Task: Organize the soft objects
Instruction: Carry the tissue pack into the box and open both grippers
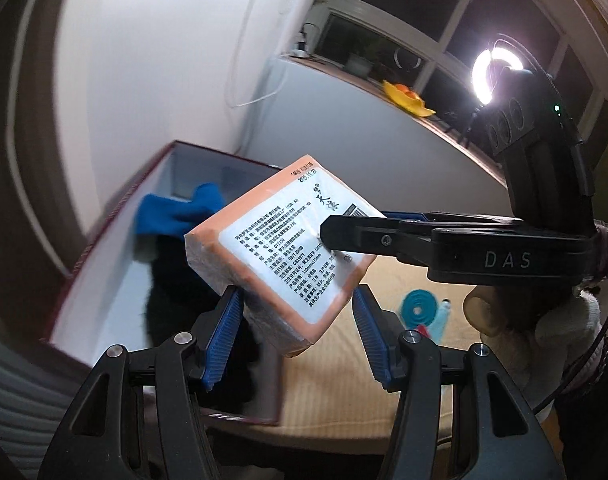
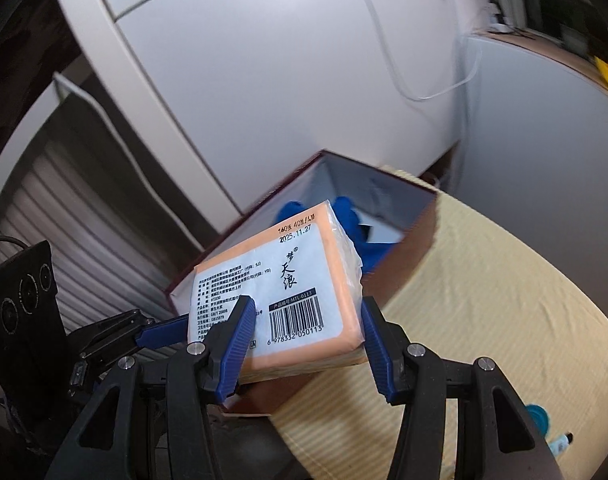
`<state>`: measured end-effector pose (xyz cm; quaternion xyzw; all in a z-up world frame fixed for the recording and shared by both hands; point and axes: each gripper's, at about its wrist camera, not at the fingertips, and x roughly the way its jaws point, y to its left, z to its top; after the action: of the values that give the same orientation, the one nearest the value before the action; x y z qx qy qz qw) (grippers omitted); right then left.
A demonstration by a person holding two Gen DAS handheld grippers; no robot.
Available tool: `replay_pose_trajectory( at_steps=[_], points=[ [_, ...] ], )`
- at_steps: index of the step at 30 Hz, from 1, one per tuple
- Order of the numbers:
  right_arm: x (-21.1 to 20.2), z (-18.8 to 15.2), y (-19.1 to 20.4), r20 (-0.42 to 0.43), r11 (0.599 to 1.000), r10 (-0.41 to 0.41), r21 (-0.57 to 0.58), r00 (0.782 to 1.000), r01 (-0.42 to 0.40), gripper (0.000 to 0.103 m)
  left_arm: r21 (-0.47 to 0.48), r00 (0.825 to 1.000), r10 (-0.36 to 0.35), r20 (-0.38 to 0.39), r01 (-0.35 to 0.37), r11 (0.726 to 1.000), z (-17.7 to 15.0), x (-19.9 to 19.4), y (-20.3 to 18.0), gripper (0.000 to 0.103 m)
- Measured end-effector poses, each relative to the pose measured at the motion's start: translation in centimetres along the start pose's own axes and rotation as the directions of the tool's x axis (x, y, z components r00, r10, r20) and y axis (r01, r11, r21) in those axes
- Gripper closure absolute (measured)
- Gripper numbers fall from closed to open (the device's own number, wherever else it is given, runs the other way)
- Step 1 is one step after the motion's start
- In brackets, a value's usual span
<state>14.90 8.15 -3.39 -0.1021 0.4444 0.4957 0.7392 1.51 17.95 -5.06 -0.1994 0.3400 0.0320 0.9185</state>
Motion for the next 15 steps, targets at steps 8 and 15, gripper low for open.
replay_pose_trajectory(
  at_steps=[8, 15],
  points=[
    [4.2, 0.9, 2.9, -0.041, 0.999, 0.015, -0.044, 0.999, -0.017, 0.054, -0.022, 0.998, 0.066, -0.024, -0.067, 0.998, -0.4, 0.5, 3.4, 0.048],
    [6.5, 1.2, 3.4, -0.064, 0.999, 0.018, -0.04, 0.998, -0.021, 0.054, -0.036, 0.996, 0.084, -0.041, -0.085, 0.996, -0.4, 1.5, 5.1, 0.048]
  ],
)
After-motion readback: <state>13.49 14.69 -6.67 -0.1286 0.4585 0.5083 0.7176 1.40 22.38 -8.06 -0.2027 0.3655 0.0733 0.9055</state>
